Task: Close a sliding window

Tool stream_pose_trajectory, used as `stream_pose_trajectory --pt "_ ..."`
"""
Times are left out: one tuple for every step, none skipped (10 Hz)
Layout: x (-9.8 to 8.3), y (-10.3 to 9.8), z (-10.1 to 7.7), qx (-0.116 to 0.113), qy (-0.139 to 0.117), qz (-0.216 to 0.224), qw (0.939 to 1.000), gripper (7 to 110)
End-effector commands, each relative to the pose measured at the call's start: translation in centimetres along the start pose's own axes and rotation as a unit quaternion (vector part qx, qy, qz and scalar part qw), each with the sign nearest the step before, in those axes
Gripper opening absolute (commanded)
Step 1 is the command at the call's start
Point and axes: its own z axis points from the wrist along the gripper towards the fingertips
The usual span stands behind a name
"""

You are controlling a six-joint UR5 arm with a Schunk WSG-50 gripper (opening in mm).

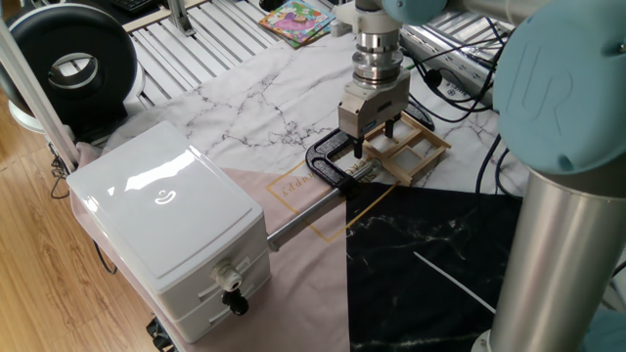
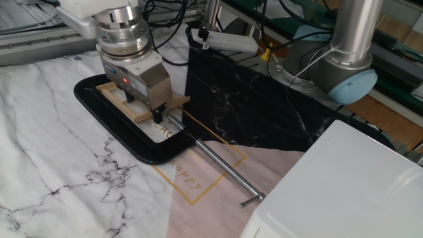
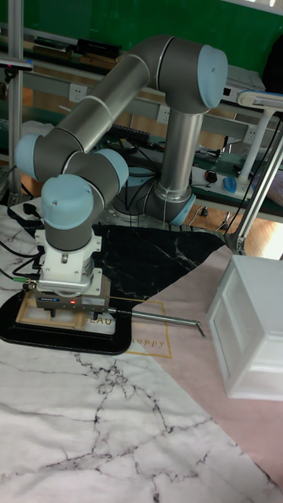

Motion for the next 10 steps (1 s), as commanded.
stream_pose_trajectory --pt "-0.4 2.1 -0.5 -0.023 -0.009 0.01 0.9997 88" --pt "-0.5 2.3 -0.8 -0.026 -0.013 0.006 0.9996 88" --pt "-0.6 2.4 -1.0 -0.022 -0.019 0.004 0.9996 88" --pt "-0.8 1.5 -1.2 0.008 -0.031 -0.005 0.9995 88" --pt "-0.9 1.8 -1.4 0.01 -0.044 -0.007 0.9989 88" --pt "-1.5 2.0 -1.5 0.006 -0.069 -0.022 0.9974 88" --pt "-1.9 2.6 -1.9 -0.016 -0.089 -0.027 0.9956 88" --pt "-1.9 2.0 -2.4 -0.016 -0.106 -0.03 0.9938 88" --pt "-2.4 0.8 -2.5 0.013 -0.121 -0.03 0.9921 88" --pt "-2.5 0.0 -2.2 0.054 -0.115 -0.018 0.9917 66"
